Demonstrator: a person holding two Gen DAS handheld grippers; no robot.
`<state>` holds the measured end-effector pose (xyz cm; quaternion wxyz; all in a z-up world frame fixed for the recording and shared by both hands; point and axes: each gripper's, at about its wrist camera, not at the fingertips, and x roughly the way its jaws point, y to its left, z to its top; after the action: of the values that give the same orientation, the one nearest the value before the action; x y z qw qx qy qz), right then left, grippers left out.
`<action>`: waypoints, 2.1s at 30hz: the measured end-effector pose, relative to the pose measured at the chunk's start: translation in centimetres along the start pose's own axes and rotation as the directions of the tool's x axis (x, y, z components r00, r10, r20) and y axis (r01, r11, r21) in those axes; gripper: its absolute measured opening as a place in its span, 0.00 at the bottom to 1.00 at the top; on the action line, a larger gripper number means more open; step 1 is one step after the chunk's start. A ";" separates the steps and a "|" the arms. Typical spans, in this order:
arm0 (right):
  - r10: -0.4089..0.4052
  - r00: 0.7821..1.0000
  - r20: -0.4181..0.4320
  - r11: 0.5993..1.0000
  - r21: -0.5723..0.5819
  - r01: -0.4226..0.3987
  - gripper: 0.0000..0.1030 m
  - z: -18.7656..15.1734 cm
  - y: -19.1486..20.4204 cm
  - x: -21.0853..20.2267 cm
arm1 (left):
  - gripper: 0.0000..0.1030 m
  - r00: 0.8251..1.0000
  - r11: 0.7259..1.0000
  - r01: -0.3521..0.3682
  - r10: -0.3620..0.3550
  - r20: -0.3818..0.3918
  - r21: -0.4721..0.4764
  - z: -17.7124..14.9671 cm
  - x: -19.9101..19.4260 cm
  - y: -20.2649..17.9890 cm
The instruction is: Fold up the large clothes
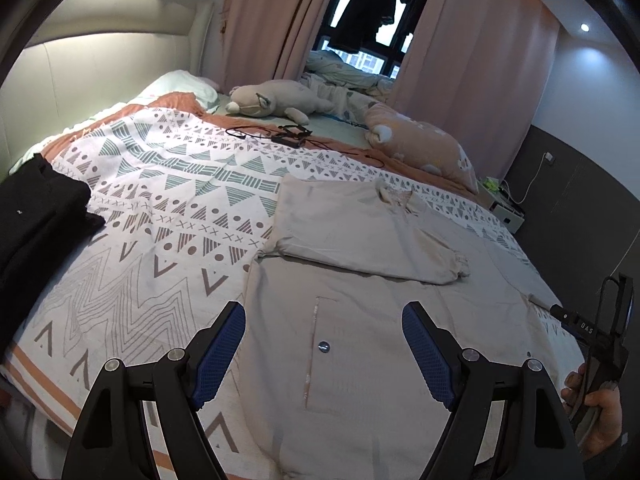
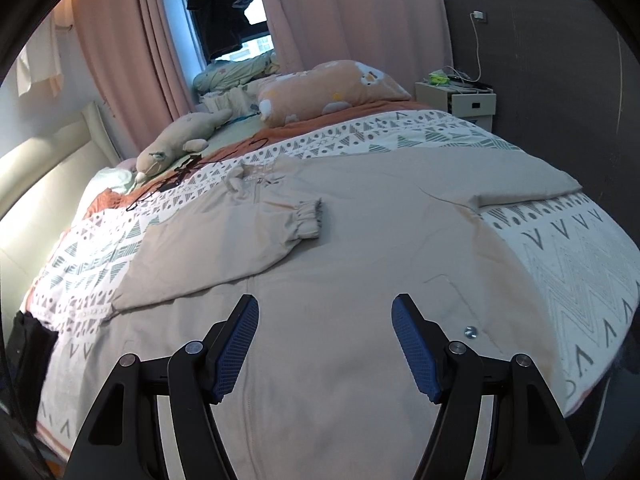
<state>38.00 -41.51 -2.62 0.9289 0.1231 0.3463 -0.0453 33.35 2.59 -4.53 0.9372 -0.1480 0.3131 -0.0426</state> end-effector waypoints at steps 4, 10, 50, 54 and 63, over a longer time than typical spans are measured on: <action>0.002 1.000 -0.010 1.000 0.003 -0.002 0.68 0.1 -2.5 -1.7 | 0.89 1.000 0.999 0.010 -0.010 -0.008 0.040 -0.2 -0.3 -2.5; -0.002 1.000 -0.001 1.000 -0.008 0.002 0.68 0.8 -6.4 -3.4 | 0.98 0.996 0.994 0.082 -0.085 0.032 0.076 -0.5 -0.7 -6.6; -0.101 0.992 -0.069 0.907 0.405 0.120 0.64 8.1 -35.3 8.9 | 0.95 0.994 0.999 0.007 -0.002 -0.107 0.051 -0.9 18.9 -13.8; -0.089 0.993 -0.072 0.891 0.440 0.112 0.55 9.6 -36.8 12.0 | 0.93 0.994 0.999 -0.043 0.044 -0.101 0.013 -1.4 19.8 -12.3; -0.119 0.989 -0.089 0.876 0.460 0.147 0.49 11.8 -38.8 17.7 | 0.92 0.990 0.994 -0.108 0.107 -0.091 -0.006 -1.9 19.6 -10.7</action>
<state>52.33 -82.07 -13.25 0.8565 0.3193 0.3599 -0.1868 48.05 -11.44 -13.97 0.9222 -0.1339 0.3629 0.0030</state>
